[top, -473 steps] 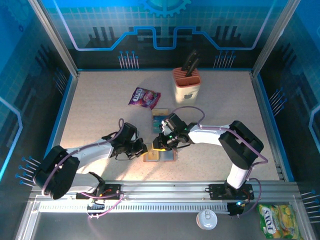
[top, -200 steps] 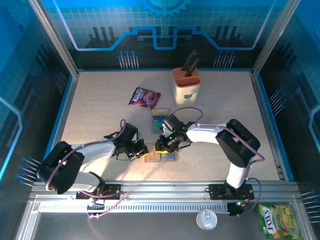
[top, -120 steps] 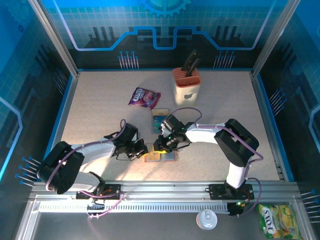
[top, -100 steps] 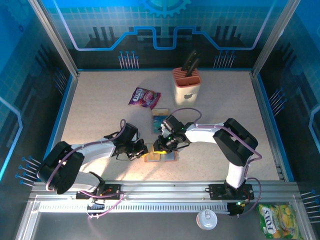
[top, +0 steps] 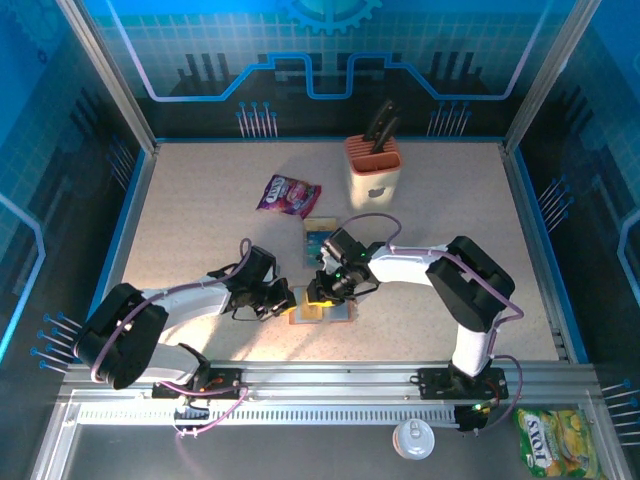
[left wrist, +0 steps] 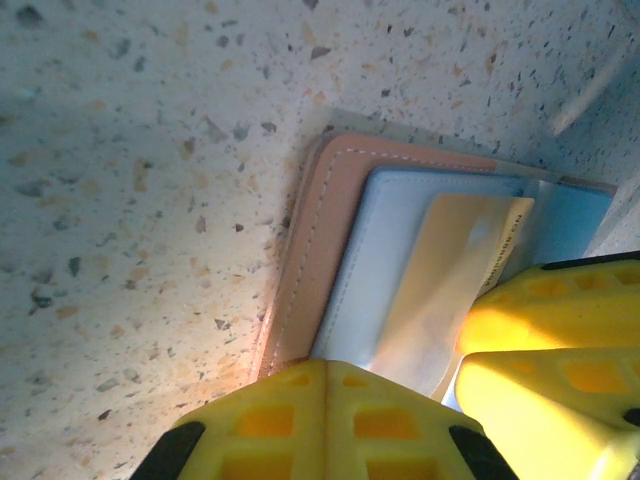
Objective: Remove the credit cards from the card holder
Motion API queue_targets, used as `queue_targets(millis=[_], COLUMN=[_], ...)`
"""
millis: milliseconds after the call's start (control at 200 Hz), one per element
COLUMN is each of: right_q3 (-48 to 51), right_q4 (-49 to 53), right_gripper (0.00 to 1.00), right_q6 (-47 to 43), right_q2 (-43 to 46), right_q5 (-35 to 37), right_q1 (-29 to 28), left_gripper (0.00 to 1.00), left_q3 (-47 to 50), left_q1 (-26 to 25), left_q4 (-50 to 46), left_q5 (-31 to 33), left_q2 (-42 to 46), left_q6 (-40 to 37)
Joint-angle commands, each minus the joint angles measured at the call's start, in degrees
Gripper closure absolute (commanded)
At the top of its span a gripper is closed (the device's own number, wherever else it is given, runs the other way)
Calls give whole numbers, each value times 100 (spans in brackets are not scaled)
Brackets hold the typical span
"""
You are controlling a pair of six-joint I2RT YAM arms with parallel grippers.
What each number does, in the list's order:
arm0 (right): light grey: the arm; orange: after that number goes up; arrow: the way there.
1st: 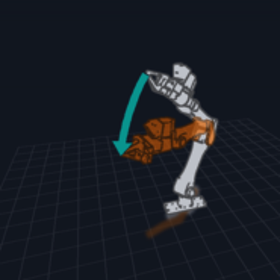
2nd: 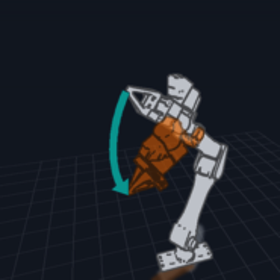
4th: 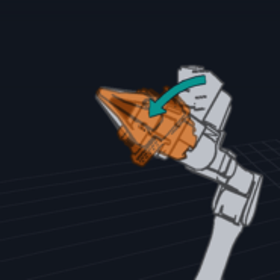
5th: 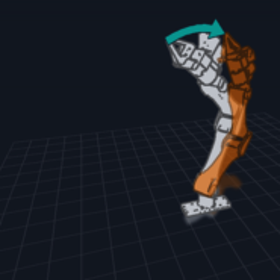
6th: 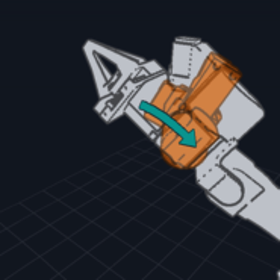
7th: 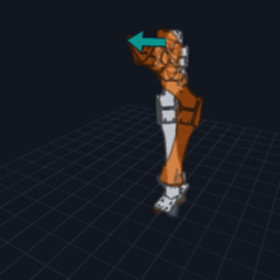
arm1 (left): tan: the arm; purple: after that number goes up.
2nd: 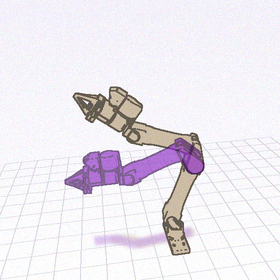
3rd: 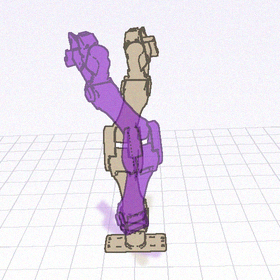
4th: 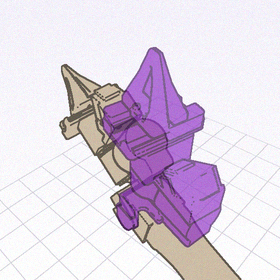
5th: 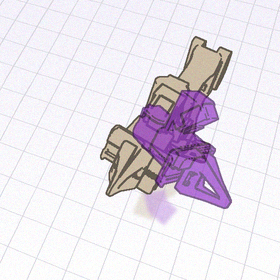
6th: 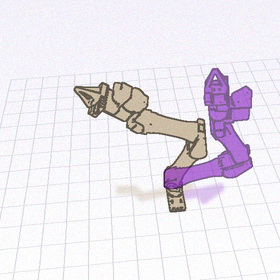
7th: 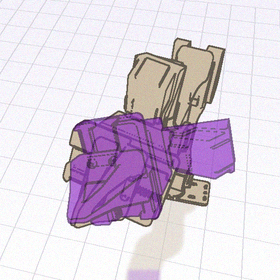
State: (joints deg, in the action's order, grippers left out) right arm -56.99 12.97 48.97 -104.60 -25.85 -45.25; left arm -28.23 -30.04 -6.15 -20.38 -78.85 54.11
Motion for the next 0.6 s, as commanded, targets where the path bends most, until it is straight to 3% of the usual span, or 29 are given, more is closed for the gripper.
queue_targets(millis=[0, 595], right_q3=[-123, 290], right_q4=[454, 41], right_gripper=[71, 70], right_q6=[-162, 24], right_q2=[140, 625], right_q5=[193, 126], right_q1=[-80, 60], left_gripper=[98, 96], left_q3=[22, -415], left_q1=[41, -131], left_q4=[-317, -412], left_q5=[123, -32], left_q2=[54, 61], left_q6=[86, 103])
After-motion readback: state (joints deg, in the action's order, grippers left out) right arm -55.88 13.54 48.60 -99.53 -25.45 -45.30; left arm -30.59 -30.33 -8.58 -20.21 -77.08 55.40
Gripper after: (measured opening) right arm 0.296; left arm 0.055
